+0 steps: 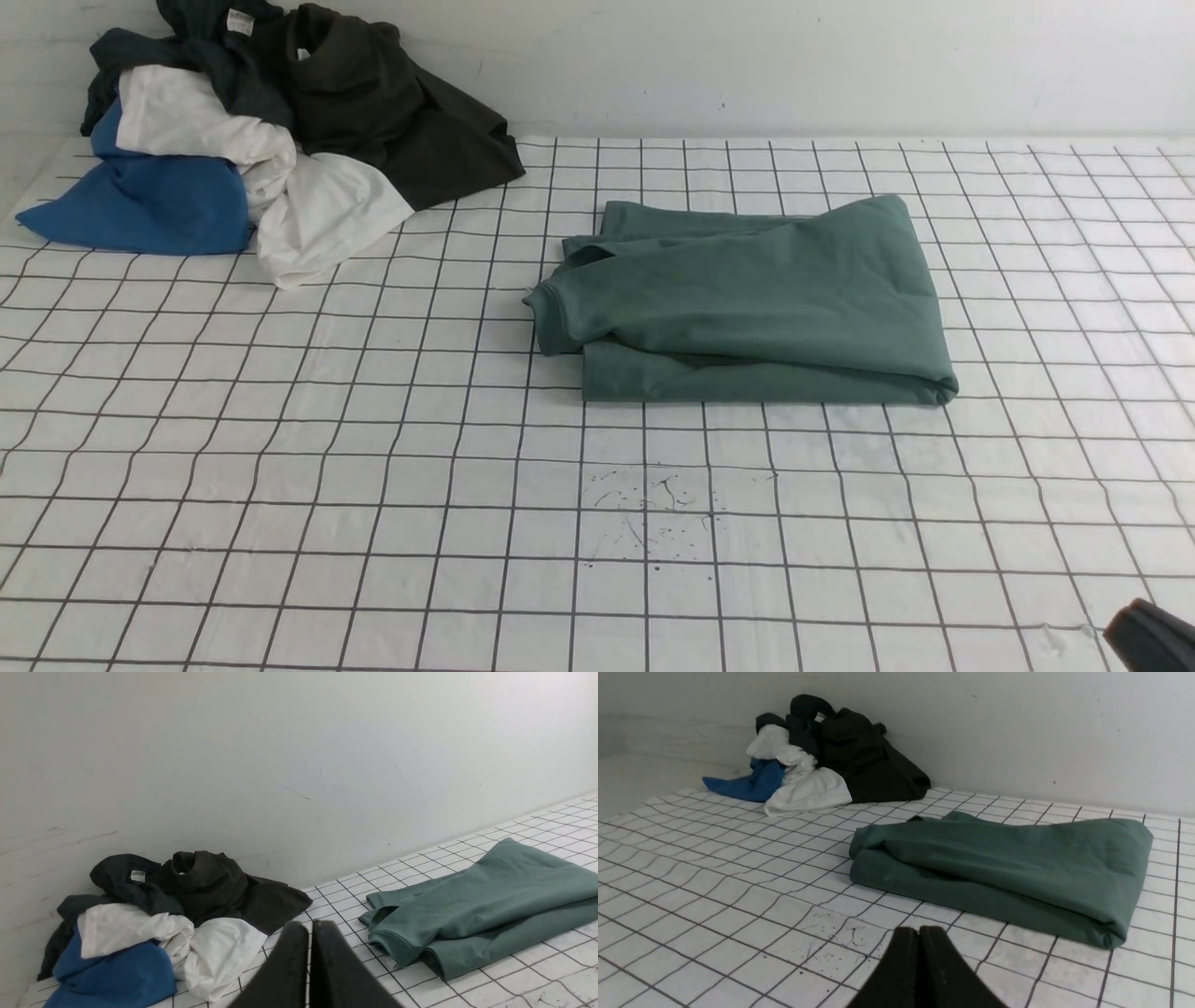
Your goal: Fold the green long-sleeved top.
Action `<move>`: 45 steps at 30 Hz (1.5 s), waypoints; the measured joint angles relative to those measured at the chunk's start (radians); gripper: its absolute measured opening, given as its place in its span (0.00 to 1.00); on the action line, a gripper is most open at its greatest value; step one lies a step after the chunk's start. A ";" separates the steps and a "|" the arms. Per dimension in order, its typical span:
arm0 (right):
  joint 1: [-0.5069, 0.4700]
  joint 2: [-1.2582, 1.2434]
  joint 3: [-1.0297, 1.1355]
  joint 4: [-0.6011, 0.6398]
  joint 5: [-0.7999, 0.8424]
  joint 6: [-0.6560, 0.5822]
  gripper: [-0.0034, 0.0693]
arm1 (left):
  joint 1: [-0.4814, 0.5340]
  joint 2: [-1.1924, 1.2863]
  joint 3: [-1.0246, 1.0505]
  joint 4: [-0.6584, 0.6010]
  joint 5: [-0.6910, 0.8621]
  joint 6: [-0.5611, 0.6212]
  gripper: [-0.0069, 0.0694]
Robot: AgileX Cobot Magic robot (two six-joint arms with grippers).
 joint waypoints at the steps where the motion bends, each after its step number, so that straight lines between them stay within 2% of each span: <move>1: -0.013 -0.015 0.000 0.002 0.014 0.000 0.03 | 0.000 0.000 0.000 0.000 0.000 0.000 0.08; 3: -0.032 -0.034 0.000 0.018 0.018 0.000 0.03 | 0.000 0.000 0.000 0.001 0.000 0.000 0.08; 5: -0.124 -0.075 0.000 0.108 0.039 -0.007 0.03 | 0.000 0.000 0.000 0.001 0.000 0.000 0.08; 8: -0.182 -0.100 0.000 0.163 0.051 -0.051 0.03 | 0.000 0.000 0.000 0.001 0.000 0.000 0.08; 9: -0.220 -0.121 0.000 0.200 0.055 -0.111 0.03 | 0.000 0.000 0.000 0.001 0.000 0.000 0.08; 14: -0.349 -0.137 0.000 0.314 0.110 -0.231 0.03 | 0.000 0.000 0.000 0.001 0.000 0.000 0.08; 19: -0.439 -0.137 0.000 0.343 0.201 -0.261 0.03 | 0.000 0.000 0.000 0.001 -0.001 0.000 0.08; 23: -0.452 -0.137 -0.001 0.344 0.279 -0.265 0.03 | 0.000 0.000 0.000 0.001 -0.001 0.000 0.08; 45: -0.452 -0.137 -0.002 0.343 0.285 -0.268 0.03 | 0.000 -0.002 0.004 0.001 -0.007 0.000 0.08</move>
